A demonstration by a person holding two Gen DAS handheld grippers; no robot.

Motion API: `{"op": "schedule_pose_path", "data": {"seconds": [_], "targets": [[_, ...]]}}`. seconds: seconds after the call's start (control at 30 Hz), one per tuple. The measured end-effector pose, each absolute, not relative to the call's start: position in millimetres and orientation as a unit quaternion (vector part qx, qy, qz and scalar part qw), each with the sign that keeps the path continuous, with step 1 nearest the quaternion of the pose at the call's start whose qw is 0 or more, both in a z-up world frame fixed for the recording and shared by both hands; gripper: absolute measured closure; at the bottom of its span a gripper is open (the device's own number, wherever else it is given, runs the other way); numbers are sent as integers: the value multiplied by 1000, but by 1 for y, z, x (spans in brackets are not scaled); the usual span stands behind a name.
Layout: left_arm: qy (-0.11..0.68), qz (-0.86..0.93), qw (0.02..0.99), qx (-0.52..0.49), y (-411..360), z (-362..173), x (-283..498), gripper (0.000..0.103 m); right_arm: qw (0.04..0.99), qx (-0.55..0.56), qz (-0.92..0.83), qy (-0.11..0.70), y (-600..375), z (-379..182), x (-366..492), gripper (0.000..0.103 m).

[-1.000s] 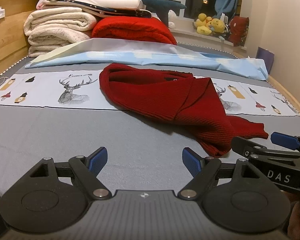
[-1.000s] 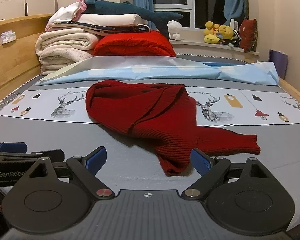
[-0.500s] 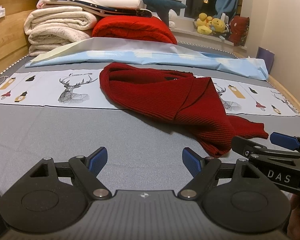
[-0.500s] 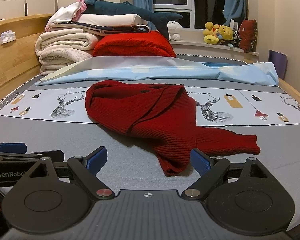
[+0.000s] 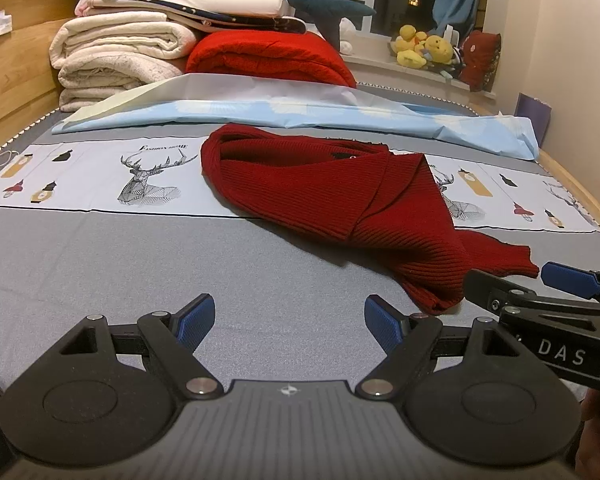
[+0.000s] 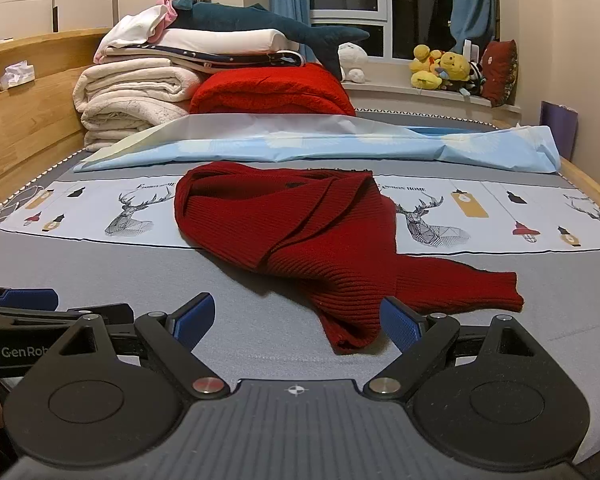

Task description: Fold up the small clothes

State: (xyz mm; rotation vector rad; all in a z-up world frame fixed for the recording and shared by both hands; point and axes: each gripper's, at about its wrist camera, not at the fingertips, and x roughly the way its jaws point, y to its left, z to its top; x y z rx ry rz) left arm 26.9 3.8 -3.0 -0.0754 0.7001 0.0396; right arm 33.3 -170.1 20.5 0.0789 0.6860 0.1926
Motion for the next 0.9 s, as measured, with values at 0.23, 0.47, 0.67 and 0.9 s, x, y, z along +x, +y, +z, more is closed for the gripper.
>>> {"op": "schedule_pose_path", "data": {"seconds": [0.23,0.47,0.67,0.9], "targets": [[342,19,939,-36,3,-5,26,17,936,38,94,336,-170,21,33,13],[342,20,939,-38,4,-6,26,17,936,38,94,336,-169,22,34,13],[342,20,939,-38,3,-8,25,17,936,38,94,336,-169,22,34,13],[342,20,939,-37,3,-9,25,17,936,37,94,336,-169,22,34,13]]}}
